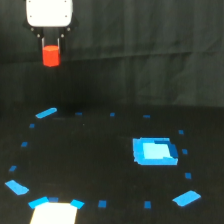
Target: Pick up the red object from the table
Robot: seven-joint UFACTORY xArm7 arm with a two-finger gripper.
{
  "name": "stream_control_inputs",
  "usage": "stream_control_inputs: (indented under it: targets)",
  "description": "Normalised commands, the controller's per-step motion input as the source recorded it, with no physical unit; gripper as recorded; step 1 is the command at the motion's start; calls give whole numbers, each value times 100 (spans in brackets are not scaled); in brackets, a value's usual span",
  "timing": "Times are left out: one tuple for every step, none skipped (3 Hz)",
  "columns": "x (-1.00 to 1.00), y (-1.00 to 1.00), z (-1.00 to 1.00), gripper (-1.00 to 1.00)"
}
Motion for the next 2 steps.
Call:
stream_control_inputs:
  targets:
    - [-29,31,12,-100]
    - [-2,-18,26,-100]
